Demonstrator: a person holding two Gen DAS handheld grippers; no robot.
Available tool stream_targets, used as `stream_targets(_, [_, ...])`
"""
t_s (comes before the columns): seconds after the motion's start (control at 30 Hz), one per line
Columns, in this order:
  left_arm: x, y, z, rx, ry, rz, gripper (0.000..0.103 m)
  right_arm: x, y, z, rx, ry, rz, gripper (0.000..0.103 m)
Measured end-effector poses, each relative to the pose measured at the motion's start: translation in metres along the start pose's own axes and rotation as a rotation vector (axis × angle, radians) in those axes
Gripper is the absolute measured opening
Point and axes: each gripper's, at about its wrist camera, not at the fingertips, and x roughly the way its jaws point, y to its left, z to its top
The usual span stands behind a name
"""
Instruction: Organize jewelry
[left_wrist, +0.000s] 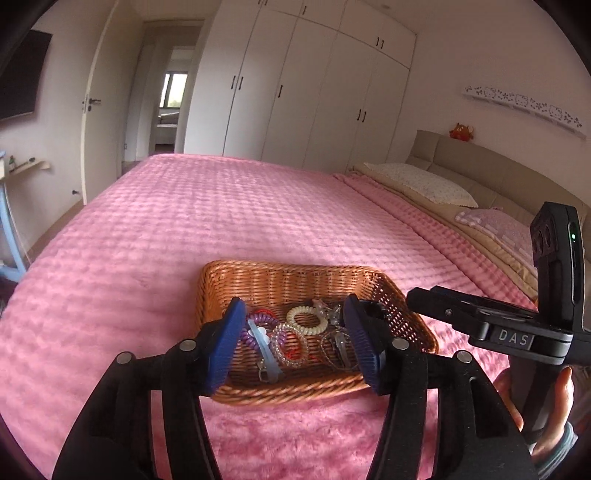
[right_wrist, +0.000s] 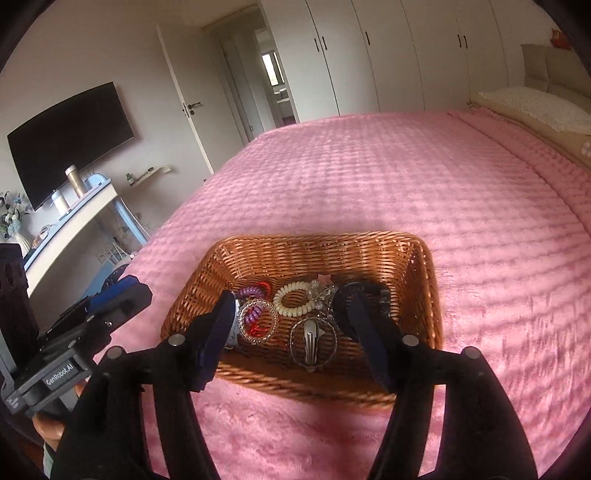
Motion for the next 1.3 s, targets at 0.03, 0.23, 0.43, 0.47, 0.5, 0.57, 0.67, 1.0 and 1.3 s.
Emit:
stream_targets(0.03, [-0.011, -0.003, -0.003, 0.002, -0.016, 0.008, 0.062, -0.013, 0.004, -0.006, -0.01, -0.021, 0.0, 0.066])
stream_targets(0.23, [-0.068, -0.02, -0.035, 0.021, -0.1, 0.079, 0.077, -0.075, 0.024, -0.054, -0.108, -0.184, -0.086, 0.075])
stream_targets(0.43, [-0.091, -0.032, -0.084, 0.078, -0.179, 0.263, 0.081, -0.094, 0.02, -0.102, -0.115, -0.282, -0.138, 0.08])
stream_targets(0.47, [-0.094, -0.033, -0.09, 0.084, -0.191, 0.283, 0.081, -0.096, 0.019, -0.109, -0.125, -0.294, -0.159, 0.08])
stream_targets(0.5, [-0.096, -0.034, -0.098, 0.09, -0.208, 0.303, 0.081, -0.096, 0.02, -0.114, -0.137, -0.304, -0.181, 0.08])
stream_targets(0.57, [-0.101, -0.031, -0.105, 0.082, -0.225, 0.32, 0.081, -0.094, 0.023, -0.124, -0.165, -0.315, -0.206, 0.08])
stream_targets(0.67, [-0.104, -0.03, -0.114, 0.065, -0.236, 0.323, 0.082, -0.091, 0.025, -0.134, -0.181, -0.322, -0.22, 0.08])
stream_targets(1.0, [-0.106, -0.022, -0.131, 0.037, -0.269, 0.351, 0.084, -0.089, 0.024, -0.148, -0.173, -0.35, -0.246, 0.083])
stream_targets(1.3, [-0.112, -0.036, -0.132, 0.094, -0.31, 0.372, 0.09, -0.092, 0.031, -0.15, -0.199, -0.363, -0.257, 0.084])
